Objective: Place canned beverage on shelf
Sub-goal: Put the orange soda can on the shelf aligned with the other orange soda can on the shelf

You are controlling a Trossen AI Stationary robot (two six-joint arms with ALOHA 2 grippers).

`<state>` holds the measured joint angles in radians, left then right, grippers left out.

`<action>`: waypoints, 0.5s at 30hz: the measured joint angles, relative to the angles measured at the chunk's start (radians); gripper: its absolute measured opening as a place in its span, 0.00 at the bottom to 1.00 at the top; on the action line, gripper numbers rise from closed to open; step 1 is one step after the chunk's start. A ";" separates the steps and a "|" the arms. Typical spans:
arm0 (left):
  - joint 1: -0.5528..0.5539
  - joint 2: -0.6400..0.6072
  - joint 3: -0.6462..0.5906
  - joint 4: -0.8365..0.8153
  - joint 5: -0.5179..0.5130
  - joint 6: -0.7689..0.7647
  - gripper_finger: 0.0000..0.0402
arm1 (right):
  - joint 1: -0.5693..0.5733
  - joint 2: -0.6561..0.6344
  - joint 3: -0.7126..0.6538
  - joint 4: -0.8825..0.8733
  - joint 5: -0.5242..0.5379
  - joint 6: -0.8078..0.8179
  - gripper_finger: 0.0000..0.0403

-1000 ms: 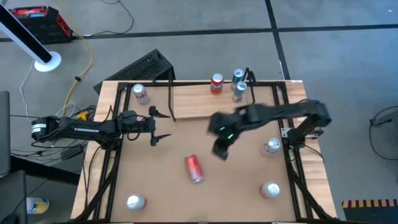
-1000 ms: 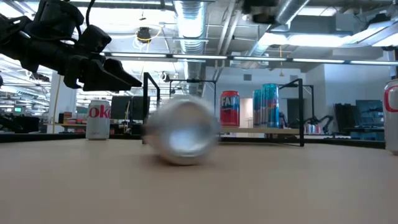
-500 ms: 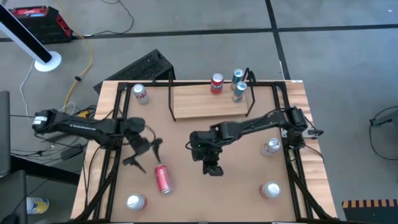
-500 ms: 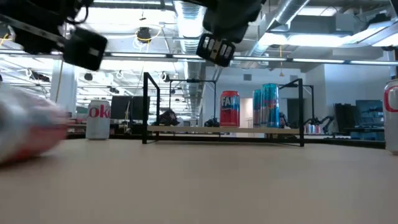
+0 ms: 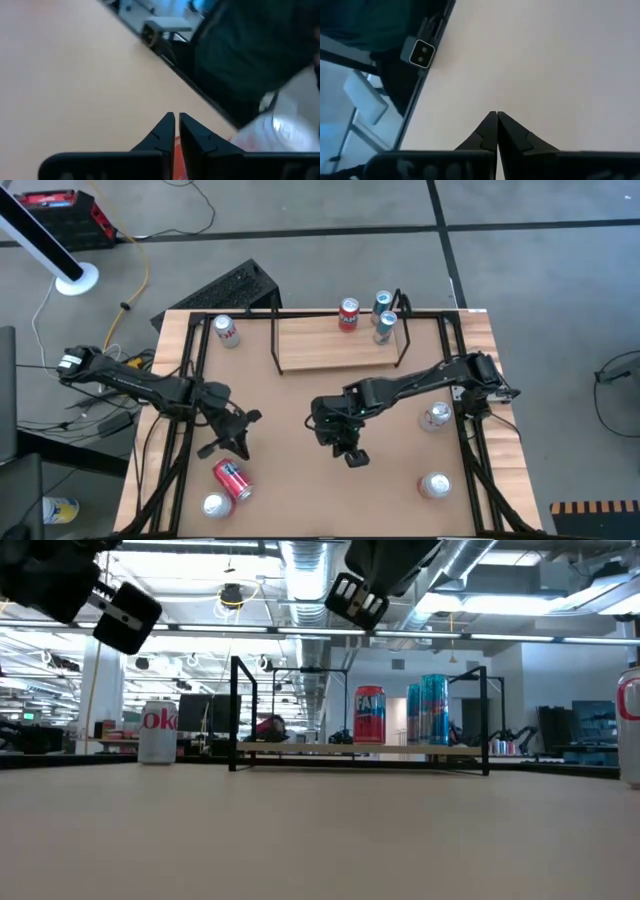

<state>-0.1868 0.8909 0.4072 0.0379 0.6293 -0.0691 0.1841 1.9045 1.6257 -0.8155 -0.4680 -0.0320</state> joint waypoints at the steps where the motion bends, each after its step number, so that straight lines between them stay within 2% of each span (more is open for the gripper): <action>1: -0.007 0.000 0.014 -0.036 -0.016 -0.050 0.01 | 0.001 0.000 0.000 0.001 0.003 -0.003 0.08; 8: -0.169 0.000 0.098 -0.326 -0.130 -0.344 0.00 | 0.038 0.015 -0.014 0.056 0.026 -0.045 0.05; 11: -0.240 0.000 0.105 -0.395 -0.149 -0.421 0.00 | 0.055 0.015 -0.041 0.125 0.048 -0.039 0.06; 15: -0.308 0.004 0.105 -0.469 -0.205 -0.475 0.00 | 0.089 0.016 -0.045 0.143 0.135 -0.001 0.08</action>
<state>-0.4950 0.8950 0.5121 -0.4311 0.4241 -0.5442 0.2732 1.9202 1.5806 -0.6721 -0.3325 -0.0333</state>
